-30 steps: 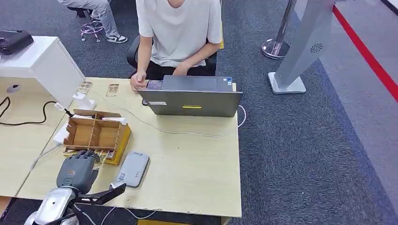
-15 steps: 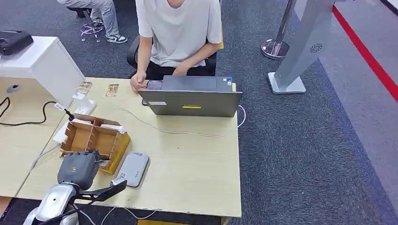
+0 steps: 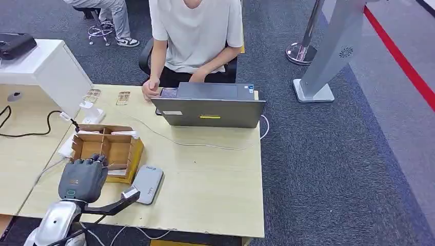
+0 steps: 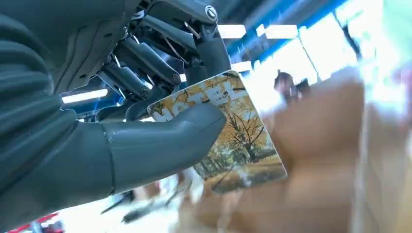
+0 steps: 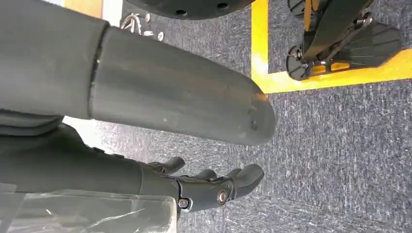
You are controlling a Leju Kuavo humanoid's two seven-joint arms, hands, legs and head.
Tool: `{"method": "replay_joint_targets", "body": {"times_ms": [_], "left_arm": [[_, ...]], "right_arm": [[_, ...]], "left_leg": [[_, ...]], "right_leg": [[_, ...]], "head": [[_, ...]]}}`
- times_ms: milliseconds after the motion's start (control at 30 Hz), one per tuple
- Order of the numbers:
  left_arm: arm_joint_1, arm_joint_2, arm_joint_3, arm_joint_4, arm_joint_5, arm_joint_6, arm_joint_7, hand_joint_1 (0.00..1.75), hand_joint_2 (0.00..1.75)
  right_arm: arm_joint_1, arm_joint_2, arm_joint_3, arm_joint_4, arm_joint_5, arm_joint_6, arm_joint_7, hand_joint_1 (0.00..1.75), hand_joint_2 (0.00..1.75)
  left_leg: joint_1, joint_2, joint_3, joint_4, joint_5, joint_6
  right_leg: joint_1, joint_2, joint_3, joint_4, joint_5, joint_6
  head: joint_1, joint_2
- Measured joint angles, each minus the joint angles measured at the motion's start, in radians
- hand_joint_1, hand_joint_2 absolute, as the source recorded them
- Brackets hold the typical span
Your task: Pass the card to the sensor for recognition and then transmit it.
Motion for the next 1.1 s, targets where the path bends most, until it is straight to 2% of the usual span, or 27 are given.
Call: {"method": "replay_joint_targets", "body": {"times_ms": [167,267,400,500,567,600,667,733,867,1100], "left_arm": [[-0.023,-0.002,-0.063,-0.196,0.006,0.034,-0.001,1.75,1.75],[-0.080,-0.001,-0.086,-0.260,0.018,0.042,-0.001,1.75,1.75],[-0.234,0.004,-0.092,-0.258,0.017,-0.046,0.011,1.75,1.75],[-0.363,0.012,-0.093,-0.181,-0.012,-0.071,0.021,1.75,1.75],[-0.456,0.019,-0.093,-0.079,-0.035,-0.050,0.021,1.75,1.75],[-0.496,0.026,-0.093,-0.028,-0.040,-0.042,0.036,1.75,1.75],[-0.573,0.054,-0.114,0.085,-0.053,-0.046,0.103,1.75,1.75],[-0.637,0.077,-0.134,0.188,-0.056,-0.037,0.127,1.75,1.75],[-0.689,0.102,-0.160,0.303,-0.057,-0.049,0.150,1.75,1.75],[-0.715,0.119,-0.182,0.376,-0.058,-0.051,0.157,1.75,1.75]], "right_arm": [[0.000,0.001,-0.010,0.000,0.014,-0.003,0.000,0.00,0.00],[-0.001,0.001,-0.010,0.000,0.037,0.000,0.000,0.00,0.00],[-0.003,0.001,-0.003,0.000,0.074,0.010,0.000,0.00,0.00],[-0.006,0.001,0.013,0.000,0.107,0.022,0.000,0.00,0.00],[-0.007,0.001,0.026,0.000,0.125,0.026,0.000,0.00,0.00],[-0.008,0.001,0.032,0.000,0.132,0.027,0.000,0.00,0.00],[-0.008,0.000,0.040,0.000,0.146,0.035,0.004,0.00,0.00],[-0.008,0.000,0.048,0.000,0.148,0.037,0.009,0.00,0.00],[-0.009,0.000,0.057,0.000,0.155,0.041,0.010,0.00,0.00],[-0.008,0.000,0.062,0.000,0.156,0.041,0.011,0.00,0.00]], "left_leg": [[0.000,0.000,0.000,0.000,0.000,0.000],[0.000,0.000,0.001,0.001,0.000,0.000],[0.000,-0.003,0.000,0.000,0.003,-0.001],[0.000,-0.003,0.000,0.000,0.005,-0.001],[0.000,-0.003,0.000,0.000,0.005,-0.001],[0.000,-0.002,0.000,0.000,0.006,-0.002],[0.000,-0.001,0.000,0.000,0.006,-0.002],[0.000,-0.001,0.000,0.000,0.007,-0.003],[0.000,0.000,-0.001,0.000,0.007,-0.003],[0.000,0.001,-0.004,0.001,0.007,-0.003]], "right_leg": [[0.000,0.000,0.000,0.000,0.000,0.000],[0.000,-0.001,0.000,0.000,0.000,0.000],[0.000,-0.004,0.000,0.000,0.001,-0.001],[0.000,-0.003,-0.001,0.001,0.003,-0.001],[0.000,-0.003,-0.001,0.002,0.004,-0.001],[0.000,-0.003,-0.001,0.002,0.005,-0.002],[0.000,-0.001,-0.002,0.003,0.005,-0.002],[0.000,-0.001,-0.002,0.003,0.005,-0.002],[0.000,0.001,-0.003,0.003,0.005,-0.002],[0.000,0.001,-0.006,0.003,0.005,-0.002]], "head": [[0.000,0.000],[0.000,0.000],[0.000,0.000],[0.000,0.000],[0.000,0.000],[0.000,0.000],[0.000,0.000],[-0.001,0.000],[-0.001,0.000],[-0.001,0.000]]}}
